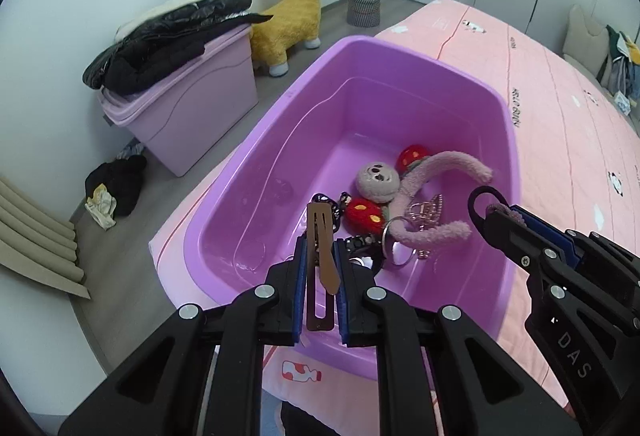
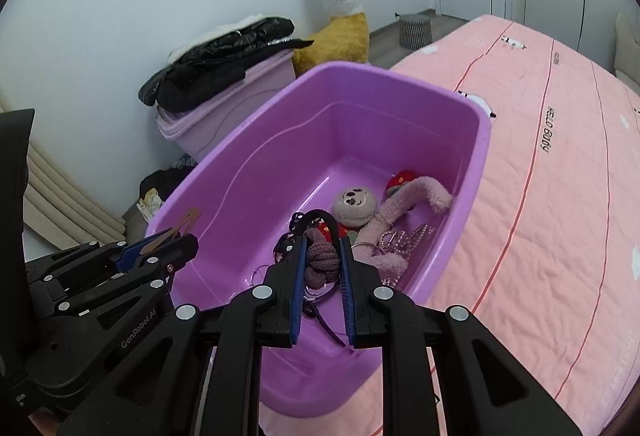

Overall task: Organize jewelry
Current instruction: 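Carry the hair tie with the right tool while the left tool carries the hair clip to the tub, then open both tools to drop the hair tie and hair clip into the tub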

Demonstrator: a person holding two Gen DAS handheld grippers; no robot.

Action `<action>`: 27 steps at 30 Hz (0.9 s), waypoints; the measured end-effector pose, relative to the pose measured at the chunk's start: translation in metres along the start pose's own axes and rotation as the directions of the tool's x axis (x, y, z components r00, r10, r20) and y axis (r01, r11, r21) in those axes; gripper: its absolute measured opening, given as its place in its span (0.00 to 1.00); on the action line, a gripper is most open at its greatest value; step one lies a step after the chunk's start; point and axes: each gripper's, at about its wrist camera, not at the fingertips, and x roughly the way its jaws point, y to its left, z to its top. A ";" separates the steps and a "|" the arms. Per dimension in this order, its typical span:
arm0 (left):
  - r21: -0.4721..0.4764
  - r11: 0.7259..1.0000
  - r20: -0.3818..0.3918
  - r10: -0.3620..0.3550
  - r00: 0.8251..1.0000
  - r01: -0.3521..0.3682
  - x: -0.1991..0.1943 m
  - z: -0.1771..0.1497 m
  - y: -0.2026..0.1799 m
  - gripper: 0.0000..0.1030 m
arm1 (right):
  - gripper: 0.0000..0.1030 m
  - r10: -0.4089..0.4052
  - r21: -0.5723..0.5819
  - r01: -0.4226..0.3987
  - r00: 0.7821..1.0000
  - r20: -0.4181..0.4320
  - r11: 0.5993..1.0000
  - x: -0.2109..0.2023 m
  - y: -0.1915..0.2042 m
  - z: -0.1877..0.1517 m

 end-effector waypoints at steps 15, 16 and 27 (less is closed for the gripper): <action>-0.023 0.999 -0.103 0.023 0.994 -0.026 0.056 0.003 0.006 0.13 | 0.16 -0.056 0.026 0.060 0.992 -0.114 0.998 0.056 -0.009 0.007; -0.023 0.999 -0.110 0.025 0.994 -0.027 0.058 0.004 0.007 0.13 | 0.21 -0.060 0.032 0.064 0.992 -0.114 0.997 0.057 -0.009 0.007; -0.043 0.997 -0.059 0.064 0.996 -0.067 0.037 0.006 0.018 0.84 | 0.57 -0.108 0.019 0.109 0.992 -0.060 0.994 0.032 -0.007 0.014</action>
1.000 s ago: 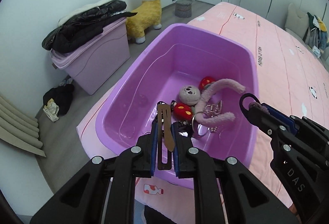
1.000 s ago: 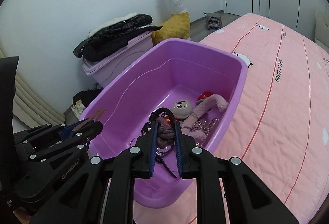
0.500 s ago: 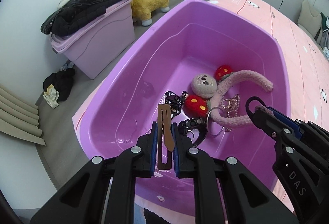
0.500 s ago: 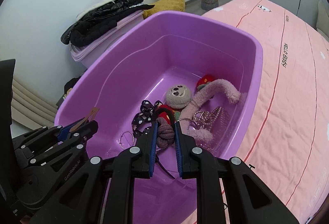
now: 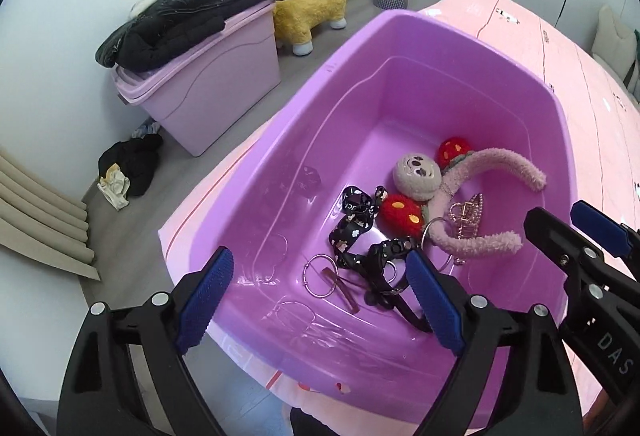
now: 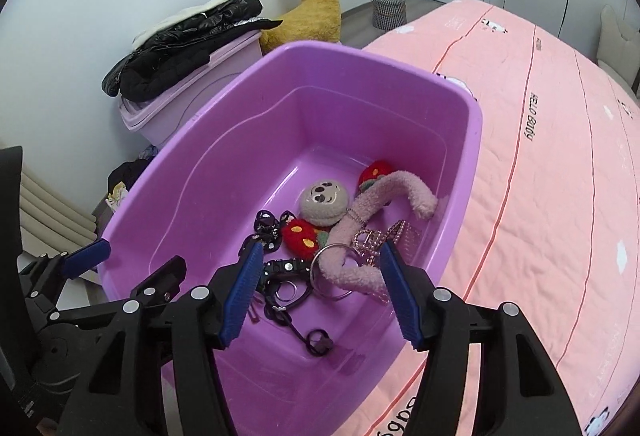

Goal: Organize jewelry

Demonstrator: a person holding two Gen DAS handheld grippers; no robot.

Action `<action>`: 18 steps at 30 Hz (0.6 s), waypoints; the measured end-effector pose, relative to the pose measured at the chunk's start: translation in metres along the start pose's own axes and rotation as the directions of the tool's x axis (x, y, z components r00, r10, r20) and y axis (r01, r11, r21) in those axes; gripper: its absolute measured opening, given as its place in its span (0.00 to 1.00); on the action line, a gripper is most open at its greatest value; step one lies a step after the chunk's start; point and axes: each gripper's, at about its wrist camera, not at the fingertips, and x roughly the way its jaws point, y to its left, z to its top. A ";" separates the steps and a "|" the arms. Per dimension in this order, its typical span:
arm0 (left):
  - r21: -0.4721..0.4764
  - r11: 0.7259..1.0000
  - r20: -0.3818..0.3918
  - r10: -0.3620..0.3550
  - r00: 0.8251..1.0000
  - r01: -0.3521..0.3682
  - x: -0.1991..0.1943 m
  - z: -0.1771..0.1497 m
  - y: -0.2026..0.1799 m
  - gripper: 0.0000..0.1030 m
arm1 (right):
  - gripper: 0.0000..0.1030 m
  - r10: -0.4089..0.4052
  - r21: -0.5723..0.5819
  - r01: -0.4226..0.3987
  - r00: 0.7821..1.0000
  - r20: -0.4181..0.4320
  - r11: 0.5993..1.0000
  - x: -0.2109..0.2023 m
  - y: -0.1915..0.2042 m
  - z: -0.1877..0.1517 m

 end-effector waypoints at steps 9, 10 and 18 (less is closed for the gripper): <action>-0.017 1.000 0.012 -0.016 1.000 0.017 -0.026 -0.002 0.008 0.85 | 0.57 0.016 -0.013 -0.016 0.999 0.038 1.000 -0.037 0.006 0.002; -0.023 1.000 0.014 -0.019 1.000 0.019 -0.029 -0.002 0.010 0.85 | 0.57 0.017 -0.016 -0.016 0.999 0.043 1.000 -0.043 0.007 0.002; -0.049 0.999 0.072 -0.011 0.997 0.015 -0.061 0.004 0.023 0.85 | 0.57 -0.009 -0.028 0.012 0.997 0.081 1.000 -0.078 0.013 0.001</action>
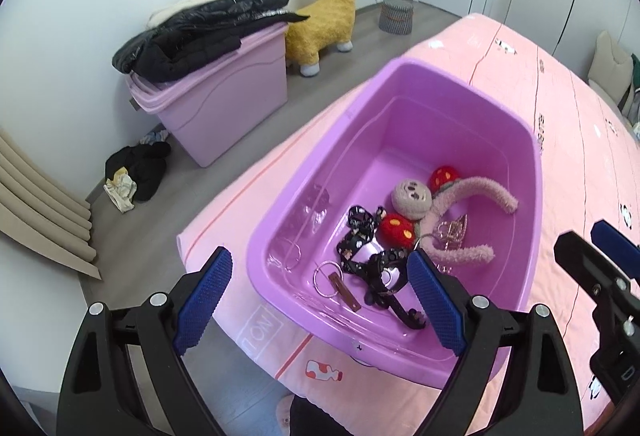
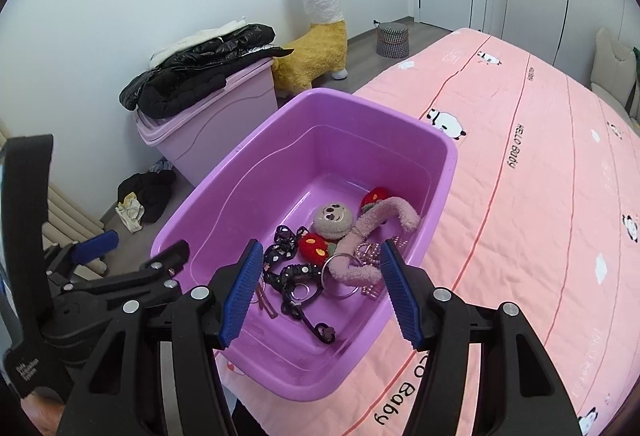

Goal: Organize jewelry

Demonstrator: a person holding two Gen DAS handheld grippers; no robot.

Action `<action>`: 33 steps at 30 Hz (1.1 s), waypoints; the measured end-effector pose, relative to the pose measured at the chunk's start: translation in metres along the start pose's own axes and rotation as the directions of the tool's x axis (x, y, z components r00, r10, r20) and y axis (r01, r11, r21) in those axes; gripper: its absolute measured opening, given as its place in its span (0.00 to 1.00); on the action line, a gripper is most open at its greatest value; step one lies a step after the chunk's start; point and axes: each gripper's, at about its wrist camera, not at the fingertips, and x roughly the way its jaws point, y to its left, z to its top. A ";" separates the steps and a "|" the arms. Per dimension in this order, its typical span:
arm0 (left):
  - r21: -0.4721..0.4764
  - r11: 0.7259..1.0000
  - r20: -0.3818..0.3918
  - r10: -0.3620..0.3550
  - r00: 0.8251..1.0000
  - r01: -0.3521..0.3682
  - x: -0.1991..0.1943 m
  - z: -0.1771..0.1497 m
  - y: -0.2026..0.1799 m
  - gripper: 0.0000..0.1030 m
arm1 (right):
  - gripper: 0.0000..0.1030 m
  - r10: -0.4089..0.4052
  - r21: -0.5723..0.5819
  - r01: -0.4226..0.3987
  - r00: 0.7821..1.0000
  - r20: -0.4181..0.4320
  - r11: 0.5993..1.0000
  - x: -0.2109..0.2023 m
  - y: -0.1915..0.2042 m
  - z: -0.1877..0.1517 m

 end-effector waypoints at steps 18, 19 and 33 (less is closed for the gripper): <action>-0.017 1.000 0.079 -0.009 0.997 0.011 -0.048 0.010 0.004 0.86 | 0.58 -0.021 0.030 0.020 0.999 0.028 0.999 -0.033 -0.002 -0.001; -0.016 1.000 0.082 -0.011 0.997 0.012 -0.050 0.010 0.003 0.86 | 0.58 -0.021 0.031 0.020 0.999 0.028 0.999 -0.034 -0.002 -0.001; -0.010 1.000 0.101 -0.002 0.995 0.003 -0.063 0.011 -0.003 0.93 | 0.62 -0.038 0.040 0.037 0.999 0.038 0.999 -0.044 -0.002 -0.003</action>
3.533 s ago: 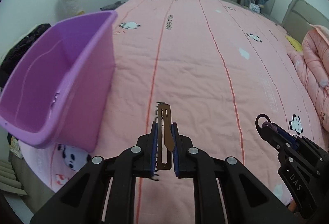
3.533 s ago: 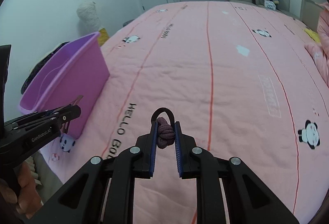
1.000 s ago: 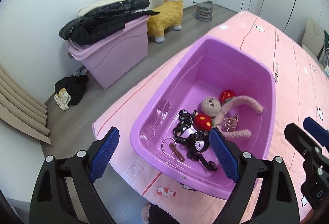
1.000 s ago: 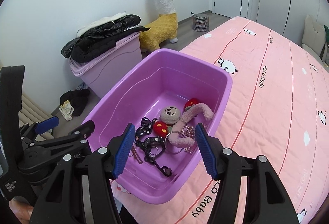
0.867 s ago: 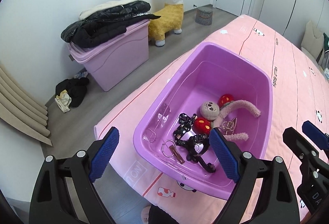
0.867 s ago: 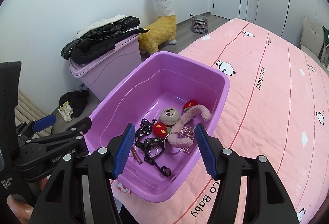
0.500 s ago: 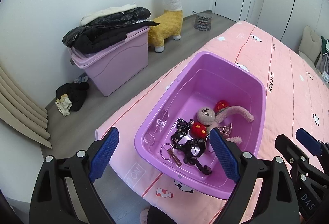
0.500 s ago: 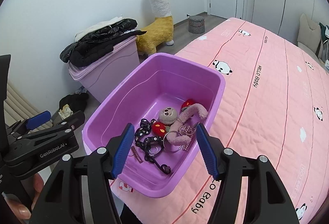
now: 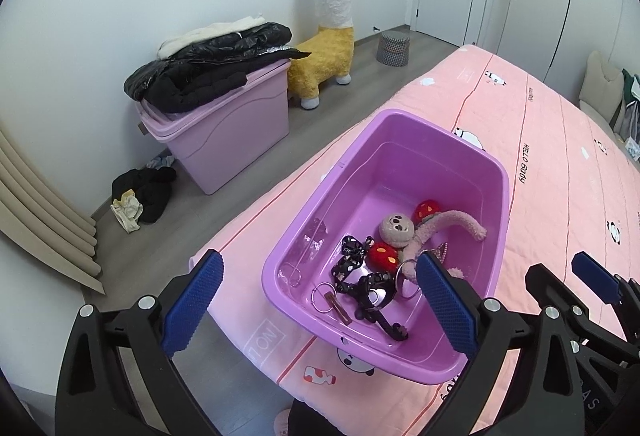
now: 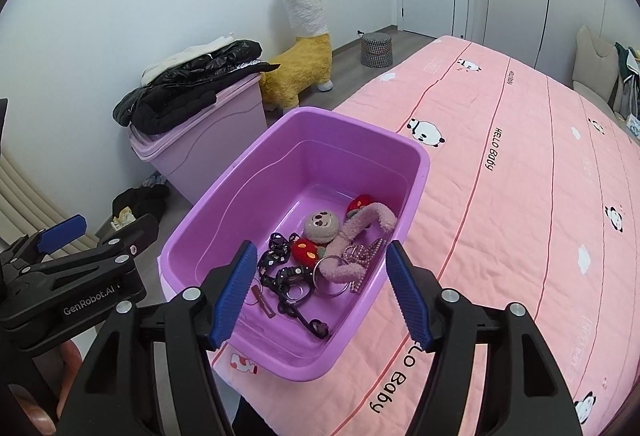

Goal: Organize jewelry

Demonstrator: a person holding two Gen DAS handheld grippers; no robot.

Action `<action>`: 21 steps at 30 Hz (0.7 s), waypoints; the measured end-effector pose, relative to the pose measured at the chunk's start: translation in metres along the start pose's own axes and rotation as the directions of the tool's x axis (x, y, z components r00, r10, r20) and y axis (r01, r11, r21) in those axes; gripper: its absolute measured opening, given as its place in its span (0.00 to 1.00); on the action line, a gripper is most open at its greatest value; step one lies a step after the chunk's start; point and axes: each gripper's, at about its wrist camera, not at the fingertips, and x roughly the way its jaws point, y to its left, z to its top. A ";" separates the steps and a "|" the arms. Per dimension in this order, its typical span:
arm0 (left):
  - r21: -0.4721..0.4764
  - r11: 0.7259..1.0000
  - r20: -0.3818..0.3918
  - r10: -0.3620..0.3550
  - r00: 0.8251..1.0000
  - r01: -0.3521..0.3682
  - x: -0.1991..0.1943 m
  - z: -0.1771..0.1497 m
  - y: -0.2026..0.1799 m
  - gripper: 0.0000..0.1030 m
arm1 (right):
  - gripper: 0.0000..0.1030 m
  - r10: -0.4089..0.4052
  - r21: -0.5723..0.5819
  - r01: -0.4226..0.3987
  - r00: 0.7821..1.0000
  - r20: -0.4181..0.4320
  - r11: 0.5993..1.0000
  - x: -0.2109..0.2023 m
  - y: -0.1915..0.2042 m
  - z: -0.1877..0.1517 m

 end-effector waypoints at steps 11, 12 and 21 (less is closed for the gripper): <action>-0.002 1.000 0.002 -0.008 1.000 0.008 -0.005 -0.001 -0.004 0.93 | 0.66 -0.002 0.030 0.002 1.000 -0.012 1.000 -0.003 -0.006 0.003; 0.001 1.000 0.004 -0.005 1.000 0.005 -0.005 -0.001 -0.004 0.93 | 0.66 0.000 0.035 0.001 1.000 -0.012 0.999 -0.003 -0.006 0.003; -0.006 1.000 0.009 -0.006 1.000 0.006 -0.007 0.000 -0.004 0.93 | 0.66 0.008 0.046 -0.007 1.000 -0.025 0.999 -0.002 -0.008 0.002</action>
